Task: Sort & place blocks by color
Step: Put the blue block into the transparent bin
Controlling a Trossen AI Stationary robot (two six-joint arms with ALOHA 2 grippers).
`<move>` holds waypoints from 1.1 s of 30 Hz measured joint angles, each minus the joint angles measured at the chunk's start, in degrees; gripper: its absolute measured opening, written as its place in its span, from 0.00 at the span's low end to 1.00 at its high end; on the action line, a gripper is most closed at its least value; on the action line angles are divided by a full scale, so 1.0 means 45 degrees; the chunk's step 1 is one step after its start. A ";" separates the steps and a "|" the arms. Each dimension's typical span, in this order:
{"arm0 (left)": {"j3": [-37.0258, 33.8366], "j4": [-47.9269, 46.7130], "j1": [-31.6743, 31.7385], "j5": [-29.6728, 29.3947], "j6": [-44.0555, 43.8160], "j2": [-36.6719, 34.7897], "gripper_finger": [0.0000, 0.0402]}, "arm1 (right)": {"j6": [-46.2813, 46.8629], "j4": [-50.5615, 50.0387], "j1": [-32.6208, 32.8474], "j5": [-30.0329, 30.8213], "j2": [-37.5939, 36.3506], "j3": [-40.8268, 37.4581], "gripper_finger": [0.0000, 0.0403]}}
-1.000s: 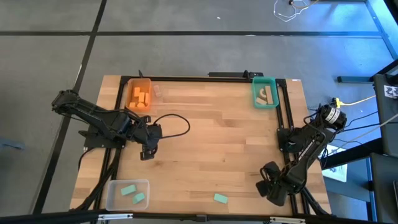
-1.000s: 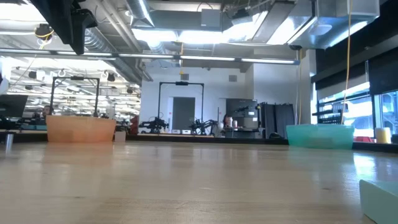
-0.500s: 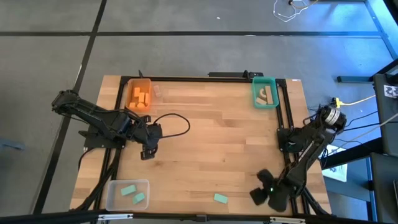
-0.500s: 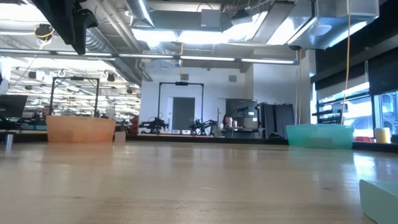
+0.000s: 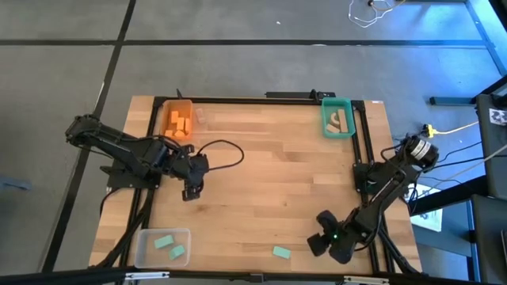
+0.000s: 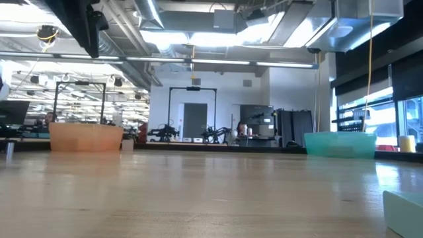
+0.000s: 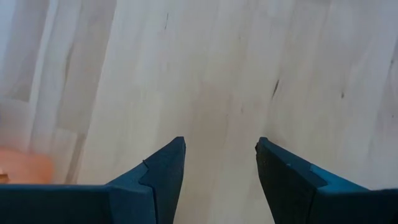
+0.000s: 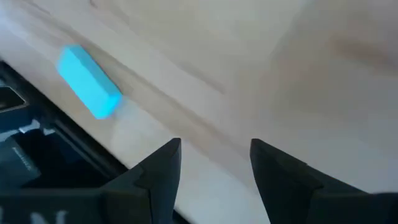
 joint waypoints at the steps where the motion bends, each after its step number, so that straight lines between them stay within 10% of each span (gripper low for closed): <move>1: 0.0000 0.0002 0.0025 0.0029 0.0003 0.0014 0.47 | 0.0574 -0.0085 -0.0011 -0.0249 0.0007 0.0036 0.48; 33: 0.0000 -0.0091 0.0438 0.0072 0.0352 0.0006 0.47 | 0.4047 -0.5088 0.0479 -0.6235 0.0599 0.1243 0.48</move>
